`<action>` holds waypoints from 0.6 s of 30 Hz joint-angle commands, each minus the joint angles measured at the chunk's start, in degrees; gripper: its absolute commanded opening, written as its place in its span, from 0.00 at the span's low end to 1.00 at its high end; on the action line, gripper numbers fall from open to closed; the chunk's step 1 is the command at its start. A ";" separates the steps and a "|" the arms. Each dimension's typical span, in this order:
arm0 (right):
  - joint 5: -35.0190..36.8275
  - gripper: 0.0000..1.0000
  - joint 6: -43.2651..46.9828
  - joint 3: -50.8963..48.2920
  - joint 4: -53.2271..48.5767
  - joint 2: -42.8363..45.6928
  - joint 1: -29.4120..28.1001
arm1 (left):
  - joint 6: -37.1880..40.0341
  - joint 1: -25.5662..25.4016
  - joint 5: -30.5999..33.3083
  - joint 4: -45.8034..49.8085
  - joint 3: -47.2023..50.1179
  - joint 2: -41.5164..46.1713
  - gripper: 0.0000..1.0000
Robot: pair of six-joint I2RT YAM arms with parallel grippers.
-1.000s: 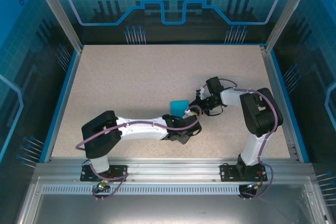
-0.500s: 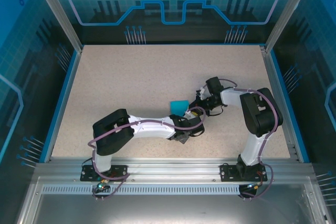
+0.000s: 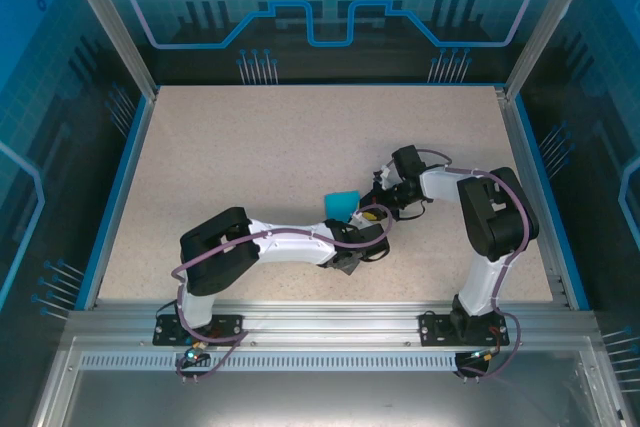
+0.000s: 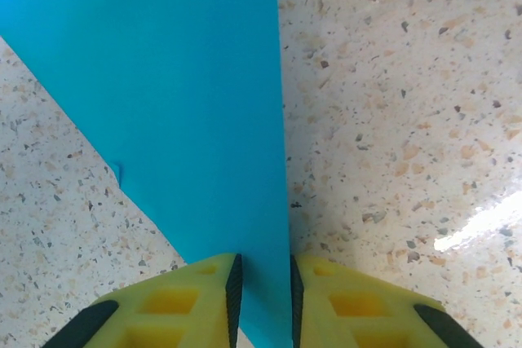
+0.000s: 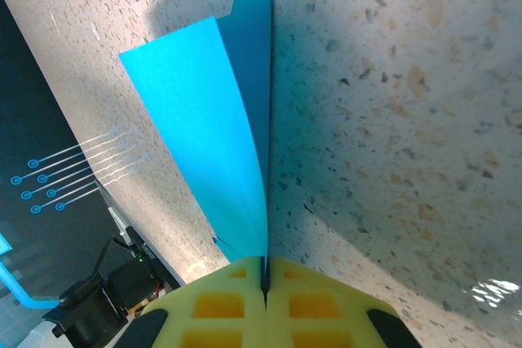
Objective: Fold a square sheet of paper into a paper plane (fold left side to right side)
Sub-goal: Fold the wing for the fifth time at the center of the table.
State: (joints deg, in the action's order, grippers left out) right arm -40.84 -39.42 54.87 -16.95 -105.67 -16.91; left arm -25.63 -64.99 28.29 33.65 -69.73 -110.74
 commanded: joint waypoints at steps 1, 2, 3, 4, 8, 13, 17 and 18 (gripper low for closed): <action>-0.08 0.03 0.99 1.20 -1.93 0.67 -0.94 | -1.49 0.08 0.79 1.20 -1.09 -0.89 0.25; -0.11 0.02 1.10 1.20 -2.00 0.76 -0.93 | -1.46 0.05 0.71 0.99 -0.92 -0.89 0.24; -0.11 0.03 1.18 1.28 -2.20 0.80 -0.94 | -1.47 0.12 0.62 0.70 -0.69 -0.75 0.24; -0.03 0.03 1.28 1.32 -2.34 0.81 -0.96 | -1.49 0.13 0.41 0.48 -0.58 -0.63 0.24; 0.13 0.07 1.75 1.55 -2.73 1.27 -0.95 | -1.88 0.69 -0.88 -1.12 0.97 0.32 0.22; 0.31 0.16 2.07 1.38 -1.78 3.70 -0.51 | -2.57 2.39 -3.60 -4.88 4.90 3.32 0.22; 2.38 0.28 2.95 0.73 -2.14 7.79 0.62 | -2.94 4.02 -6.18 -9.21 8.87 6.69 0.22; 2.95 0.31 3.40 0.65 -2.63 8.65 1.18 | -3.02 4.49 -6.88 -10.37 10.07 7.61 0.22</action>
State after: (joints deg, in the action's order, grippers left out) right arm -39.31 -37.50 54.98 -17.61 -100.92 -16.71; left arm -27.16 -62.04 24.08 26.00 -62.76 -106.15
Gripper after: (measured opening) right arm 0.294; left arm 0.217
